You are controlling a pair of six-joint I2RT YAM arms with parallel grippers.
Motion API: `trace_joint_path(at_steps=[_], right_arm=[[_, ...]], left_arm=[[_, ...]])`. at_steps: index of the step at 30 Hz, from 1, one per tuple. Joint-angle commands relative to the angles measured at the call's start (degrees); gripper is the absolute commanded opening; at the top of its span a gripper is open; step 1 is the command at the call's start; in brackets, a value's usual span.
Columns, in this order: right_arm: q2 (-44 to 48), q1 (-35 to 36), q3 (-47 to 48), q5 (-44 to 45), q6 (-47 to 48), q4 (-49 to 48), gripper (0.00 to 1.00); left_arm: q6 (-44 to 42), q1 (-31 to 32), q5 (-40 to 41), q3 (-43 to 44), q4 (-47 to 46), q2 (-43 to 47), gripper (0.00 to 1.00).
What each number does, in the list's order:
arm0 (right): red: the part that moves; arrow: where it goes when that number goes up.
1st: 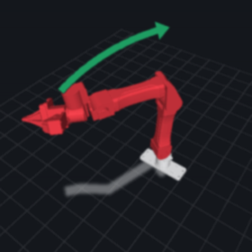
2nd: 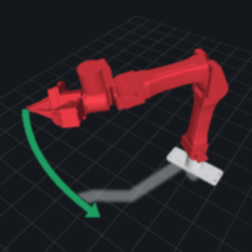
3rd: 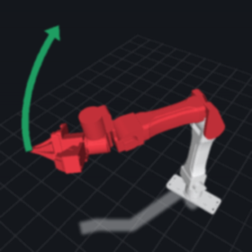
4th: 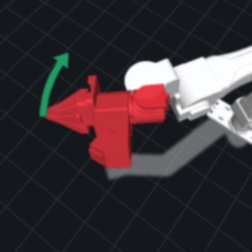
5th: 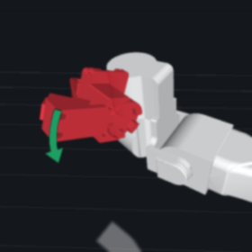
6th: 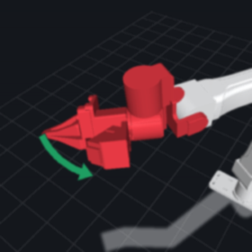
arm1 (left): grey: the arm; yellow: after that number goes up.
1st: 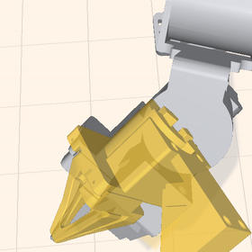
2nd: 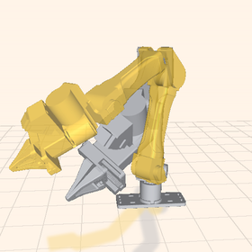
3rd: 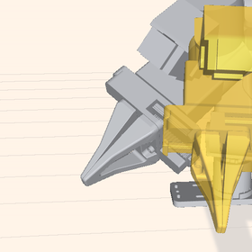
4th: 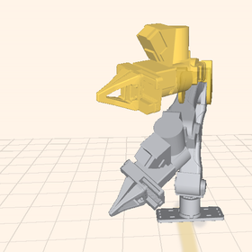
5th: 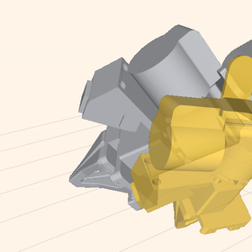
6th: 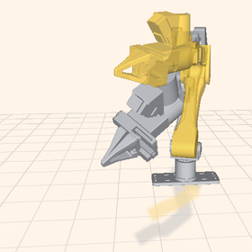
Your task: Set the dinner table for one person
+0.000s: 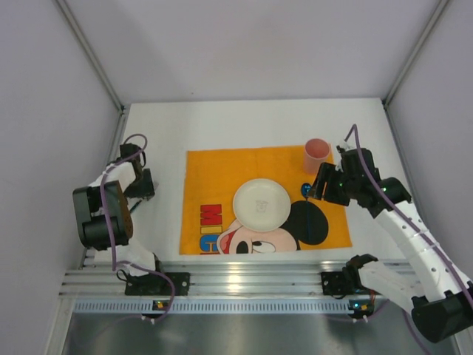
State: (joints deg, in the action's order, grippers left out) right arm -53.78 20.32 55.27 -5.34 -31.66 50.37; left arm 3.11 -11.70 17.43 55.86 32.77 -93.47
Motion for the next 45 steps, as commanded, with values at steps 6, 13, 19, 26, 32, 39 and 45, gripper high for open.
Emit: trace_joint_path(at_steps=[6, 13, 19, 26, 32, 39, 45], right_arm=[[-4.8, -1.5, 7.9, 1.7, 5.9, 6.4, 0.60], [-8.1, -1.7, 10.8, 1.3, 6.5, 6.4, 0.60], [-8.5, -2.2, 11.4, 1.7, 5.9, 5.9, 0.60], [-7.1, -2.3, 9.9, 1.7, 4.7, 4.1, 0.60], [-6.3, -2.2, 9.2, 1.7, 4.1, 2.6, 0.60], [-4.3, -2.3, 7.6, 0.2, 4.1, 1.7, 0.59], [-1.2, -2.3, 4.3, -0.7, 4.4, 1.7, 0.59]], left_arm=[[-2.0, -3.6, -13.0, 1.8, -5.0, -11.1, 0.66], [-1.9, -3.7, -13.6, 5.0, -3.0, -17.2, 0.36], [-0.3, -3.6, -14.0, 9.1, -1.0, -20.5, 0.07], [3.4, -1.2, -10.8, 18.4, 3.3, -15.9, 0.00], [10.6, 4.0, -16.3, 29.4, 9.8, -11.7, 0.00], [16.7, 19.3, -15.5, 32.7, 17.3, -7.7, 0.00], [23.9, 27.1, -21.0, 27.1, 17.5, -0.2, 0.00]])
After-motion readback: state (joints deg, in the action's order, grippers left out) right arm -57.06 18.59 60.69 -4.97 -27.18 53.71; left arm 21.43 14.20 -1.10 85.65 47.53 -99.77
